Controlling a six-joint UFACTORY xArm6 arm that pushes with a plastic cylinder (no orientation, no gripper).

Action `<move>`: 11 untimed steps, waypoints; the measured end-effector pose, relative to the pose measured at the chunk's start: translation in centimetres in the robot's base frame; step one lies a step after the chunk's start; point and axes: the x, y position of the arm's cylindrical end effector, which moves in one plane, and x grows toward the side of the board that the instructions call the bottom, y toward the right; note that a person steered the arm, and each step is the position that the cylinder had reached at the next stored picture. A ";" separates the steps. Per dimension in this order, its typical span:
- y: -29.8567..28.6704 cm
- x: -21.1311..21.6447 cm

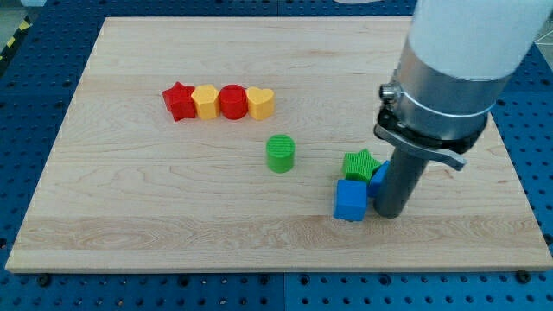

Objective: Push the blue cube towards bottom of blue triangle

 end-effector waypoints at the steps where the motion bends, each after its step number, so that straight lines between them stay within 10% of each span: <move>1: 0.0 4.0; 5: -12.8 -0.9; 11: -4.1 -1.5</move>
